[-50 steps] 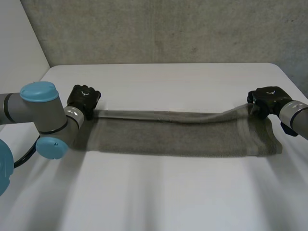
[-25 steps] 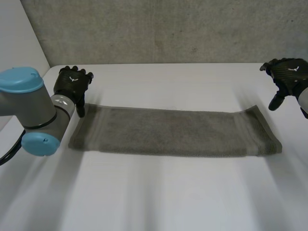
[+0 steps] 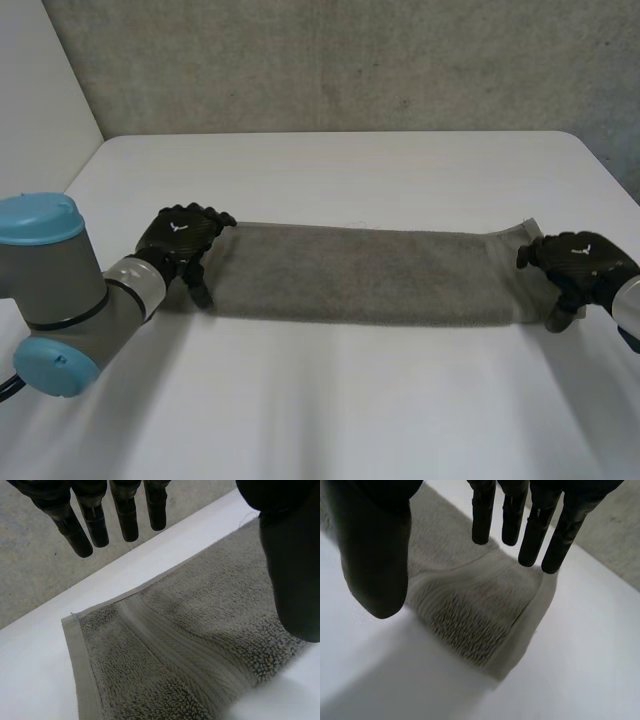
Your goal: Fold the towel.
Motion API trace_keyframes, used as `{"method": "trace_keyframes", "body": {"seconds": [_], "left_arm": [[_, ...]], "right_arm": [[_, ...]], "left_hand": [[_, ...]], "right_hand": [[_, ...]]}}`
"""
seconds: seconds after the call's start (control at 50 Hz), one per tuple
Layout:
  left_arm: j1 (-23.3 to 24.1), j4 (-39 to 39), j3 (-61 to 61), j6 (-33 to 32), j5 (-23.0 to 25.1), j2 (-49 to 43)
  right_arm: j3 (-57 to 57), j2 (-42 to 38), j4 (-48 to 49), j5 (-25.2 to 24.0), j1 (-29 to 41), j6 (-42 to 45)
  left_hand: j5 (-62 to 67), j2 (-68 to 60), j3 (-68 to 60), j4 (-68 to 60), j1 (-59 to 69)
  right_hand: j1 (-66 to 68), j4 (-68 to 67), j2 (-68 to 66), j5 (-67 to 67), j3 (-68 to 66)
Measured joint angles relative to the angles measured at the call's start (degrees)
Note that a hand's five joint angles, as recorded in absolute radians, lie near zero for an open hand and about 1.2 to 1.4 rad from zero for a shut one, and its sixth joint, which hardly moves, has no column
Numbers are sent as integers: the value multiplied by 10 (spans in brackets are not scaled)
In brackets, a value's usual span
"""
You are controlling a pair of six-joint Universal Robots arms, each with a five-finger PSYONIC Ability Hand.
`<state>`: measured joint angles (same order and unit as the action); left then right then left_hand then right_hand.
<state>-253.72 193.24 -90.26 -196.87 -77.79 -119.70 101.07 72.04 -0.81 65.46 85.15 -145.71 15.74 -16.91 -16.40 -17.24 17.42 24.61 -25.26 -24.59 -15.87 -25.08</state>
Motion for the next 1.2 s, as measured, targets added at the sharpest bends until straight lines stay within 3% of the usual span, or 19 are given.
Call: {"method": "trace_keyframes", "body": {"seconds": [0.3,0.44,0.52,0.8,1.0,1.08,1.2], "left_arm": [[-6,4,-1,13,-2,5],[-7,8,-1,12,-3,10],[-7,8,-2,12,-3,12],[-7,8,-6,13,-3,22],[-13,7,-11,15,-5,58],[-13,7,-11,15,-6,67],[-13,6,-10,15,-9,75]], "right_arm": [[-21,-76,53,2,-13,9],[-40,-103,56,7,-14,9],[-47,-108,57,11,-19,9],[-71,-97,60,35,-71,14],[-163,-81,13,88,-155,108],[-206,-72,-14,102,-131,122],[-267,-44,-31,112,4,100]], "left_hand": [[0,0,0,0,0],[0,0,0,0,0],[0,0,0,0,0],[-2,0,1,0,-1],[-22,14,14,4,-13],[-23,14,16,4,-15],[-23,14,16,4,-15]], "right_hand": [[136,-130,-124,-127,-130],[331,-318,-332,-312,-319],[506,-503,-509,-496,-495],[513,-517,-511,-504,-518],[514,-517,-511,-505,-519],[515,-517,-511,-505,-519],[516,-517,-511,-505,-523]]}}
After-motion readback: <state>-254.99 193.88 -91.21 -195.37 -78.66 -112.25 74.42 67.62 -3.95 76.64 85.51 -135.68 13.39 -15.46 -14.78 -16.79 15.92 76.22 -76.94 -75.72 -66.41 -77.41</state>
